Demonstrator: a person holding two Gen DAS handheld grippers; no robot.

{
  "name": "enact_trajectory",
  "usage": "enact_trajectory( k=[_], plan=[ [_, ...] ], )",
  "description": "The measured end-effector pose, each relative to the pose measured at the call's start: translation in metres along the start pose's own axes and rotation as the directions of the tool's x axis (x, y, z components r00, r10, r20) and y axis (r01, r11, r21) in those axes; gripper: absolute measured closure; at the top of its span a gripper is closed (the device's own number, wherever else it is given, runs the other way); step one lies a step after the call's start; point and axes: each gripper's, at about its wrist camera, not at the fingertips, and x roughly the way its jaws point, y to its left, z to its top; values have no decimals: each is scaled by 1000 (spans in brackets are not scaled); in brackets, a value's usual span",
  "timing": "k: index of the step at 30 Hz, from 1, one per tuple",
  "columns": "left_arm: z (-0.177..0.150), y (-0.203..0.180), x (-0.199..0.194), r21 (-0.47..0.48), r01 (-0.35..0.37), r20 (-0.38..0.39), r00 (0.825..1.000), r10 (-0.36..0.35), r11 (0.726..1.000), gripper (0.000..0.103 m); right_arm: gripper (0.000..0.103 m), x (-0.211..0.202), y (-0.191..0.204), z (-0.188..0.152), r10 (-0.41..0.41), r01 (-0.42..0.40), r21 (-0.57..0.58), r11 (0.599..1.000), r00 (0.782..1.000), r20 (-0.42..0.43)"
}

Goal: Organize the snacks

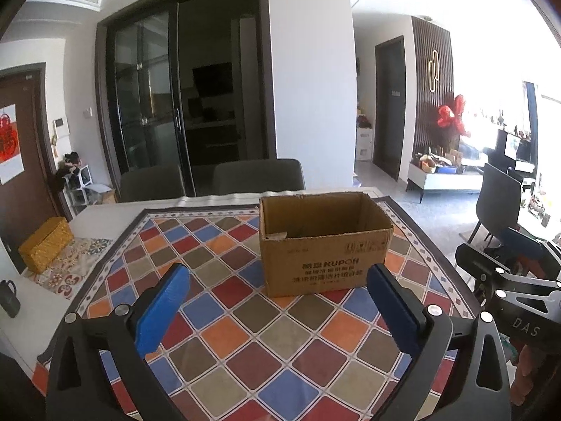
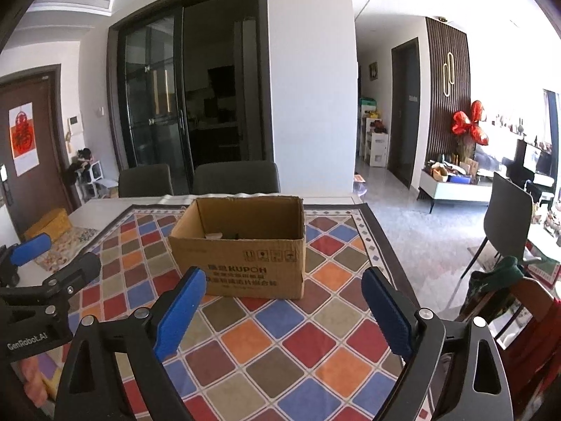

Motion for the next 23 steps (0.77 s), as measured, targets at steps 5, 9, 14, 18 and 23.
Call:
enact_trajectory(
  k=[5,9,14,18,23],
  plan=[
    [0,2,-7,-5,-6,24,1000,6,1000,0,11,-8,1,-2,4,-4,-4,1000,1000,11],
    [0,3,-11,-13,-9,41,999,10,1000,0,11,-11,2,-2,12,-12,-8,1000,1000,15],
    [-1,3,-12,-18,-12,48,999,13,1000,0,11,-13,3,-2,13,-13,-5,1000,1000,17],
    [-2,3,-11,-19,-11,42,999,12,1000,0,11,-16,4,-2,7,-6,-10,1000,1000,19],
    [-2,4,-11,-25,-12,38,999,13,1000,0,11,-17,6,-1,9,-9,-15,1000,1000,16]
  ],
)
